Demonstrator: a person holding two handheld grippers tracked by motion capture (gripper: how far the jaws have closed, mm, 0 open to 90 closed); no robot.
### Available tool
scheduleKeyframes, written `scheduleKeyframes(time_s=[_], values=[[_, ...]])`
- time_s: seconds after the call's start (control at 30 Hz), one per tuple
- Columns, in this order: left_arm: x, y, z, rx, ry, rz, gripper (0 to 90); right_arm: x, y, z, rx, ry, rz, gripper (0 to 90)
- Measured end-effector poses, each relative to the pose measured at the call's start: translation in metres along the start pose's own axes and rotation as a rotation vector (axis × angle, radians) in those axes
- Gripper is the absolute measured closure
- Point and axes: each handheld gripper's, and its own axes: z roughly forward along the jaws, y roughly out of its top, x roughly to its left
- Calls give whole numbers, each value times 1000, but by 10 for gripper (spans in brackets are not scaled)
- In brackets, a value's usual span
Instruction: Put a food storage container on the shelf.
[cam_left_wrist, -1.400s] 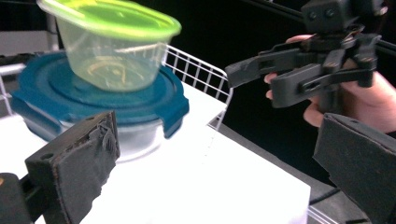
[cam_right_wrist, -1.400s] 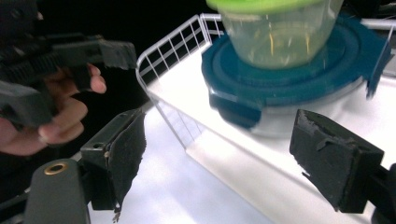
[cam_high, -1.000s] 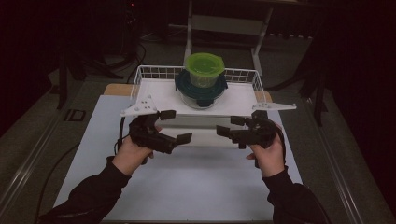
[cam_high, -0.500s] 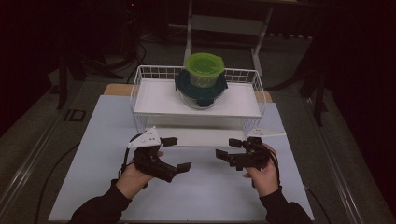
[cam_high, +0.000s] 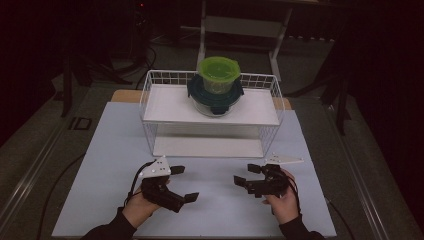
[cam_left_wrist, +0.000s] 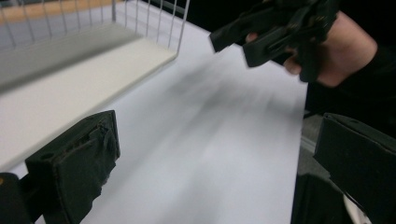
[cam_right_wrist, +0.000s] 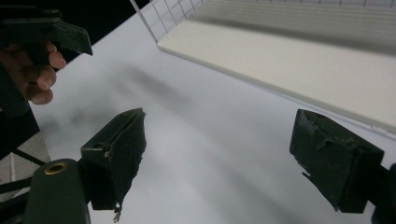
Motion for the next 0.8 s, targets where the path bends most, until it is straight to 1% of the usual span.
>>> scheduleKeyframes(time_s=[0.07,0.2,0.3,0.43,0.47,0.57,0.7,0.73,0.8], values=[[0,-7,-2,-4,9,-8,0,-1,-4,-2,1,-2,-1,177],[2,-21,-5,2,28,-10,0,-2,-13,-5,2,-8,1,176],[4,-29,-7,5,37,-17,0,-4,-19,-9,1,-20,4,176],[4,-35,-10,17,48,-15,0,-5,-27,-16,-8,-31,9,175],[4,-37,-11,17,56,-6,0,-6,-29,-17,-5,-34,8,174],[4,-43,-15,12,65,-12,0,-8,-36,-20,6,-41,7,173],[5,-50,-17,27,82,-16,0,-12,-41,-27,1,-52,9,169],[5,-51,-18,25,82,-25,0,-14,-42,-29,3,-62,9,169],[5,-53,-19,14,85,-29,0,-17,-44,-32,0,-76,8,168]])
